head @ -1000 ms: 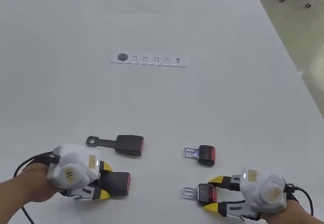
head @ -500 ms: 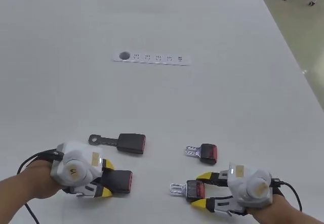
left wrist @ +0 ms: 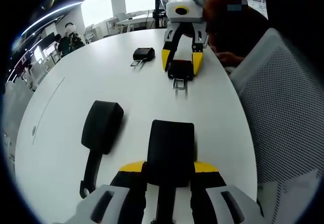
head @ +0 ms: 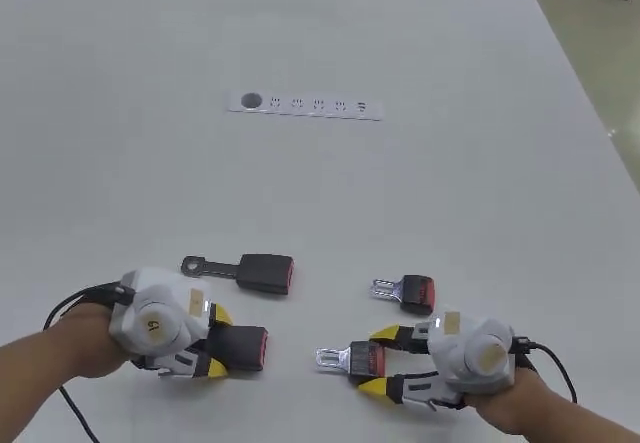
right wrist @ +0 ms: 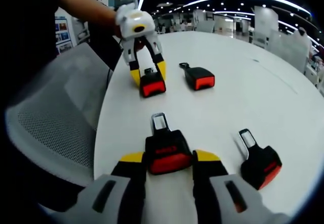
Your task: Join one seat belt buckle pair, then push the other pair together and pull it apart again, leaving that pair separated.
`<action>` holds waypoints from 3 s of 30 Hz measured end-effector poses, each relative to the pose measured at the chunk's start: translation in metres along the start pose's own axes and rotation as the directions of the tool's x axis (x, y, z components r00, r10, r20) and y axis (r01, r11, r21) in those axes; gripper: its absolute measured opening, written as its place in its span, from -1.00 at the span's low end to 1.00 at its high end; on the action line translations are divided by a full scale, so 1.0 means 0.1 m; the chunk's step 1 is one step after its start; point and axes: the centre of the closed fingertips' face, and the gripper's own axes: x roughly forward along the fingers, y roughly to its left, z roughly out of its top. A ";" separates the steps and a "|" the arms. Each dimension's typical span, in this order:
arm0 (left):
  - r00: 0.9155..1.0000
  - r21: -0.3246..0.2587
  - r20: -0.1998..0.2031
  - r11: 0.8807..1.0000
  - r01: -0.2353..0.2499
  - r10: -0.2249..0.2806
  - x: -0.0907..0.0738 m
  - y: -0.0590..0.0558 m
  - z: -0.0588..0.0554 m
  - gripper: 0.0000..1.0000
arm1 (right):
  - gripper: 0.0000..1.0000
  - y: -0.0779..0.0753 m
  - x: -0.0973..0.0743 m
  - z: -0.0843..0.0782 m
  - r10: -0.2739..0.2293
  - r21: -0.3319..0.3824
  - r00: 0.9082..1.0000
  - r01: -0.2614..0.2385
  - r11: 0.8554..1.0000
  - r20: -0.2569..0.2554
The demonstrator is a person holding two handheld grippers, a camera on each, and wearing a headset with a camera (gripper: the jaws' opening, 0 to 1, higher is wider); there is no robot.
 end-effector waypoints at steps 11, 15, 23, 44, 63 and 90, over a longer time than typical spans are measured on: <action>1.000 0.004 -0.008 1.000 0.003 -0.003 0.01 -0.01 0.00 -0.31 | -0.29 0.05 0.12 0.10 0.006 0.004 1.000 -0.006 1.000 0.021; 1.000 0.009 -0.014 1.000 0.007 -0.007 0.01 -0.01 0.00 -0.31 | -0.29 0.10 0.19 0.17 0.012 0.000 0.999 -0.012 1.000 0.030; 1.000 0.012 -0.021 1.000 0.009 -0.009 0.01 -0.01 0.00 -0.31 | -0.29 0.17 0.32 0.29 0.031 -0.003 0.999 -0.031 1.000 0.044; 0.999 0.037 -0.046 0.999 0.025 -0.023 0.01 -0.01 0.00 -0.31 | -0.29 0.16 0.52 0.44 0.023 -0.025 0.999 -0.022 0.999 0.031; 0.997 0.051 -0.068 0.998 0.030 -0.026 0.01 -0.01 -0.01 -0.32 | -0.32 0.19 0.69 0.57 0.009 0.007 1.000 -0.009 1.000 -0.021; 0.997 0.064 -0.061 0.996 0.060 -0.057 -0.01 -0.03 -0.02 -0.33 | -0.33 0.24 0.75 0.63 0.027 -0.036 0.998 -0.028 0.999 -0.050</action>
